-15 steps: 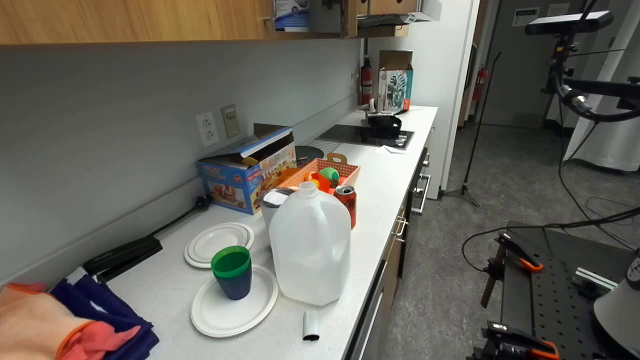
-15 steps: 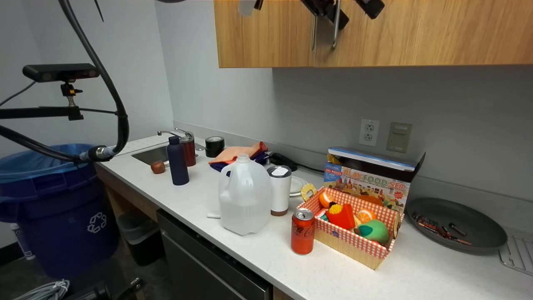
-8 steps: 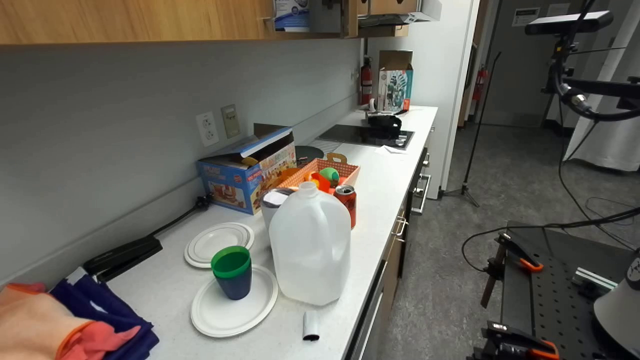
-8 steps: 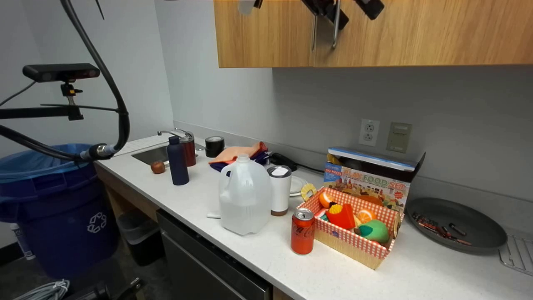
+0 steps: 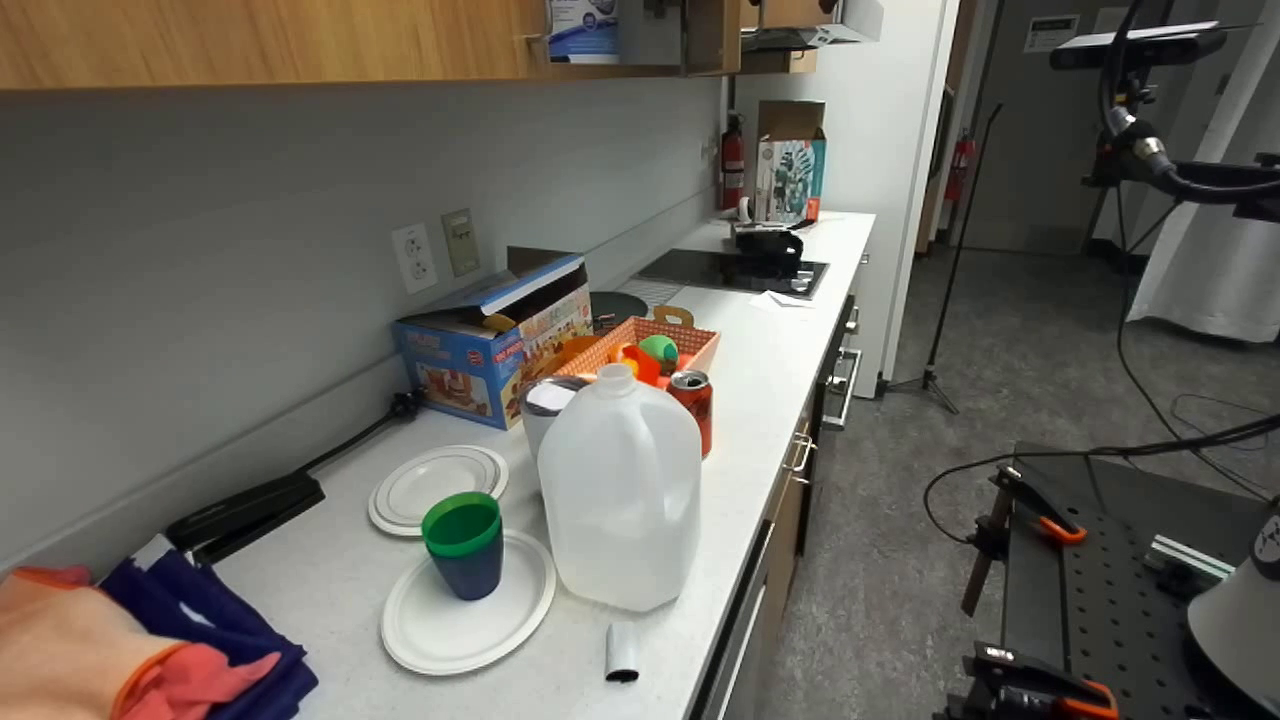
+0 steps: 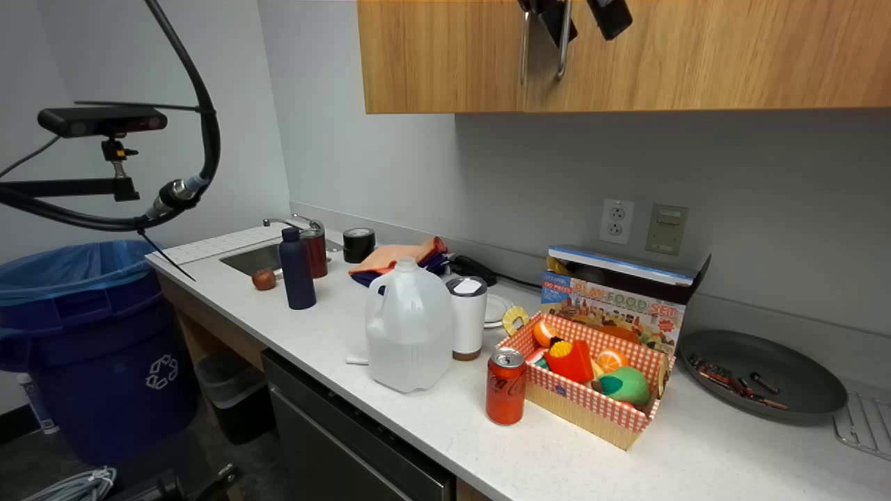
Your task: Open the upper cabinet door on the right
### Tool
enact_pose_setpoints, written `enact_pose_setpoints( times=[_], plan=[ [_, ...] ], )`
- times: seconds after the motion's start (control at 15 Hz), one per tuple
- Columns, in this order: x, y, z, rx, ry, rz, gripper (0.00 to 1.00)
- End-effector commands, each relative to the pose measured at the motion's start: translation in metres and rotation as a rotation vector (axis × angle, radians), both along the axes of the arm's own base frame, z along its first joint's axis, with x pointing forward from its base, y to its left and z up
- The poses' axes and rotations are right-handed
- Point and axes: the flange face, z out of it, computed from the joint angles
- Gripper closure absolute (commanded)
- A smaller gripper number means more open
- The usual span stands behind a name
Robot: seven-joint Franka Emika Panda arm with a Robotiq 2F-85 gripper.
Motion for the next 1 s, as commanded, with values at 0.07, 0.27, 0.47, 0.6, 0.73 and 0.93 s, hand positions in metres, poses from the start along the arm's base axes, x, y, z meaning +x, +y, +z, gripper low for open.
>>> enact_pose_setpoints(
  times=[0.07,0.27,0.47,0.6,0.73,0.93],
  plan=[
    [-0.0288,-0.0547,0.0510,-0.034,-0.005,-0.148,0.00],
    [-0.0293,-0.0570,0.0508,-0.075,-0.006,-0.122,0.00],
    [-0.0304,-0.0576,0.0506,-0.087,0.002,-0.113,0.00],
    [-0.0308,-0.0578,0.0506,-0.098,-0.002,-0.101,0.00],
    [-0.0312,-0.0579,0.0510,-0.109,-0.004,-0.085,0.00],
    [-0.0326,-0.0585,0.0512,-0.117,0.017,-0.080,0.00]
  ],
)
